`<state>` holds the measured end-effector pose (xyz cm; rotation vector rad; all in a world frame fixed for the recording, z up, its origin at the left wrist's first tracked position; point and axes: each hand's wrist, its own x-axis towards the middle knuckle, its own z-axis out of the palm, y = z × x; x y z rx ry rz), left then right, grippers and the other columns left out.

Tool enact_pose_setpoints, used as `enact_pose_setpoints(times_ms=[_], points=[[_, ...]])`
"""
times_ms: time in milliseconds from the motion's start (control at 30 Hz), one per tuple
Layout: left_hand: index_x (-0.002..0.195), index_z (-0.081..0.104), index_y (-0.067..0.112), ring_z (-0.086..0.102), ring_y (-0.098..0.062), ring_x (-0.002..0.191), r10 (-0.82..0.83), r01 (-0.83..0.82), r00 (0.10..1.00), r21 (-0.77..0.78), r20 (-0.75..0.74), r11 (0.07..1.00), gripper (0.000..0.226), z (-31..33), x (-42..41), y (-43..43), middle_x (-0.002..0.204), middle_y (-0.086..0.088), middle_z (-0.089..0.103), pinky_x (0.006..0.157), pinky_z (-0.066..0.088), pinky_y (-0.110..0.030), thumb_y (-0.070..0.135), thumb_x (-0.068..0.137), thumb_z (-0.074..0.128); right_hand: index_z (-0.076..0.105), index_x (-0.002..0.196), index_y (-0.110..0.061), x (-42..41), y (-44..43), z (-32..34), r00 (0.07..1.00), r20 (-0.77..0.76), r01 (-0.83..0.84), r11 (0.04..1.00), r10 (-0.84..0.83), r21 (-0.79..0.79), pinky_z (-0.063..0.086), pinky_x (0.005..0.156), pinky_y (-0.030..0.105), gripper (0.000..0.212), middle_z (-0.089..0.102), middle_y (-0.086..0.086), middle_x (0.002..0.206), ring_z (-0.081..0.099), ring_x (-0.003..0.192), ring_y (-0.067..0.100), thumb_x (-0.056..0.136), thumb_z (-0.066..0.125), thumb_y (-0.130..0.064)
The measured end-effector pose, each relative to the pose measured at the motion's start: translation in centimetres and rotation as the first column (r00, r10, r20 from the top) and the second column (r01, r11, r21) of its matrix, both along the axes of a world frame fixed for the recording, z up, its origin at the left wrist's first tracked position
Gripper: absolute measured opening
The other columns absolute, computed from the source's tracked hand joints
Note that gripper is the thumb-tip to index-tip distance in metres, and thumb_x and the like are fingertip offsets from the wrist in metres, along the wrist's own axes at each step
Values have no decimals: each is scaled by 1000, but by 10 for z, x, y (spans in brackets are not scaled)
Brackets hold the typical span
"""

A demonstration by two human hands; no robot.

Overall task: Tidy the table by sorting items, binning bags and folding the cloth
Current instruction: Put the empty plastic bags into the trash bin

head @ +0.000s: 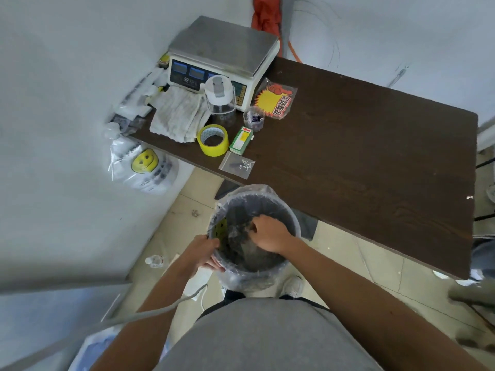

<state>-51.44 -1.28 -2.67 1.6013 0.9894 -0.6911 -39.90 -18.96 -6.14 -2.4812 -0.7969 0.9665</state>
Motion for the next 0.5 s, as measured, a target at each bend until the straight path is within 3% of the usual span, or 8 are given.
enact_pose_setpoints(times_ms=[67,167,333,500], points=[[106,65,-1,78,-33,73,91,-91,996,2,-7,996,24,-4,-13,7,81,-22,77,76,64,-42,14,101,47,63,114,-15,-3,13,1,999,25,-28,999,27,23,52,78,35,26,63,4,107,63,95,24,101,46,-31],[102,66,-4,77,-32,69,231,-231,973,11,-9,973,26,-8,-34,16,74,-23,75,73,64,-41,14,100,47,59,121,-15,-8,33,3,995,58,-85,995,82,52,49,90,36,28,61,5,119,60,107,24,99,50,-30],[104,66,-4,78,-32,70,449,-449,893,19,-7,893,27,-13,-69,30,75,-23,76,76,65,-44,15,98,47,57,126,-13,-22,61,-1,968,180,-195,975,174,108,47,96,34,34,59,6,123,58,113,24,95,58,-26],[108,62,-4,77,-32,66,624,-624,781,24,11,781,24,-14,-98,35,76,-24,76,67,64,-38,12,99,46,55,128,-13,-36,86,3,895,389,-274,957,218,93,40,99,33,37,59,5,123,53,120,23,93,61,-24]])
